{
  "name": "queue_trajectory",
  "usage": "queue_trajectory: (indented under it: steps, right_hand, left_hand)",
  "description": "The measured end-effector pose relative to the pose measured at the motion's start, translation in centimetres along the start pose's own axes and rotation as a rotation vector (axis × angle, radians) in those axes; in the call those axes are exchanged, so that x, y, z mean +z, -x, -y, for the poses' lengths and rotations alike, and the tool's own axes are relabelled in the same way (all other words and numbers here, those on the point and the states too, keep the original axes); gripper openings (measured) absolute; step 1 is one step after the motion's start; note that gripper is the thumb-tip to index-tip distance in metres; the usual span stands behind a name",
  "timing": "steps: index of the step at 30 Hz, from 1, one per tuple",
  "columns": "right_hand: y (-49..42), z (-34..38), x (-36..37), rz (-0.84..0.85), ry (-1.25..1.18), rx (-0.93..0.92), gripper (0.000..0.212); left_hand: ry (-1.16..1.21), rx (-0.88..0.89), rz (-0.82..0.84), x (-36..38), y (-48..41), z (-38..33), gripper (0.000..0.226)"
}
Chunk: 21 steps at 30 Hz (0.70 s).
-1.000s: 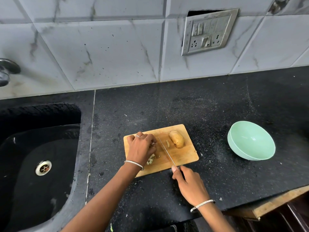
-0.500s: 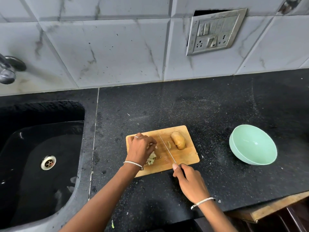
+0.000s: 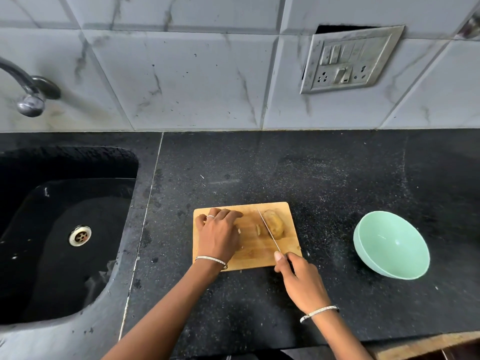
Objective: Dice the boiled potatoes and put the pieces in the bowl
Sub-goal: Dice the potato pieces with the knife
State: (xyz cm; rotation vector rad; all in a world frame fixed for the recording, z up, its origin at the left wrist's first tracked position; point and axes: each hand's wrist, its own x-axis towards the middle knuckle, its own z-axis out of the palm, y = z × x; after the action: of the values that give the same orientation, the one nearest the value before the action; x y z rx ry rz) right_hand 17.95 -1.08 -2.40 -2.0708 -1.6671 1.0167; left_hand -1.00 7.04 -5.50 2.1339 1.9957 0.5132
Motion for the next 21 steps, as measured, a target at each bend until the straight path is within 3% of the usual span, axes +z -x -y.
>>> queue_trajectory:
  steps: [7, 12, 21]
  right_hand:
    - [0.1, -1.1, -0.2, 0.020, -0.043, -0.009, 0.042]
    - [0.3, -2.1, 0.3, 0.003, -0.065, -0.020, 0.042]
    - [0.7, -2.4, 1.5, 0.038, -0.082, -0.019, 0.042]
  left_hand:
    - [-0.012, 0.013, 0.205, 1.1, -1.3, -3.4, 0.032]
    - [-0.029, 0.017, 0.182, 1.5, -1.3, -3.4, 0.021]
    - [0.071, -0.072, 0.145, 1.4, -0.1, -2.3, 0.028]
